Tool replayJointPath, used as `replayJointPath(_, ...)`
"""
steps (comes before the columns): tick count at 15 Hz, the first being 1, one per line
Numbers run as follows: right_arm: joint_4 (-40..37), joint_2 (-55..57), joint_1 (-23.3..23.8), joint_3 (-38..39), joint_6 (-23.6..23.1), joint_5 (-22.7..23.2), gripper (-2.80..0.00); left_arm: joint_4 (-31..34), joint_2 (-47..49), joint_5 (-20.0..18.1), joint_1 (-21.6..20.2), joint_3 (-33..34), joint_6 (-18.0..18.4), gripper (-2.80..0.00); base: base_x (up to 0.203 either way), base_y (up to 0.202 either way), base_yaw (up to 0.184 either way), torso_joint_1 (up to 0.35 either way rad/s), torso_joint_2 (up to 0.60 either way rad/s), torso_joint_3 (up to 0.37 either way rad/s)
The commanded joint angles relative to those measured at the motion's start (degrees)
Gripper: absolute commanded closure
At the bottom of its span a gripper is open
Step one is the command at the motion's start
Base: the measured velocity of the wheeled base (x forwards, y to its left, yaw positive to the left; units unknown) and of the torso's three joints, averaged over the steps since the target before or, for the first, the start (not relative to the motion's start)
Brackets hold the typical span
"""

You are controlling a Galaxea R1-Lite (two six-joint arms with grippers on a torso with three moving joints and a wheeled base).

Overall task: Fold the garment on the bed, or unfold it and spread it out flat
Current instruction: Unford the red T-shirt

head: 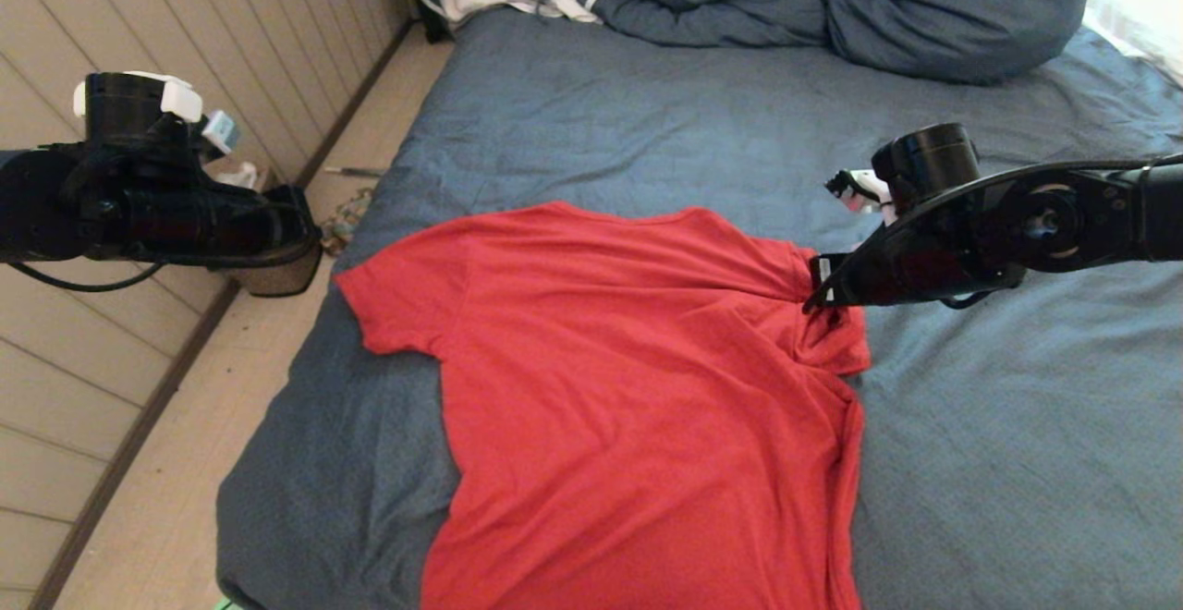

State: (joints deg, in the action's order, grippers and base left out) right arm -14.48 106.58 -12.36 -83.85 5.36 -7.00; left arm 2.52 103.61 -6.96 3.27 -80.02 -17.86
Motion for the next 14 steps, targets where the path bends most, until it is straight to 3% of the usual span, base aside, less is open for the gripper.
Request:
replayJointPath(1, 0.1, -3.7, -0.1, 0.2, 0.0, 0.1, 0.0, -0.1, -1.1, 0.0, 5.1, 1.8, -0.5, 0.0, 0.0, 0.0, 0.0, 0.0, 0.0, 0.0)
replayJointPath(5, -0.1, -4.2, 0.8, 0.8, -0.1, 0.1, 0.0, -0.2, 0.6, 0.2, 8.6, 2.5, -1.3, 0.0, 0.0, 0.0, 0.0, 0.0, 0.0, 0.0)
replayJointPath(10, 0.2, -2.3, 1.1, 2.0, -0.4, -0.1, 0.0, -0.3, 4.5, 0.7, 9.0, 0.8, -1.3, 0.0, 0.0, 0.0, 0.0, 0.0, 0.0, 0.0)
replayJointPath(11, 0.2, -2.2, 1.5, 1.9, -0.4, -0.1, -2.8, -0.3, 4.7, 1.1, 9.0, 0.4, -1.3, 0.0, 0.0, 0.0, 0.0, 0.0, 0.0, 0.0)
replayJointPath(14, 0.2, -2.4, 2.3, 3.0, -0.7, 0.1, -2.8, -0.4, 5.4, 2.4, 9.0, -0.6, -1.2, 0.0, 0.0, 0.0, 0.0, 0.0, 0.0, 0.0)
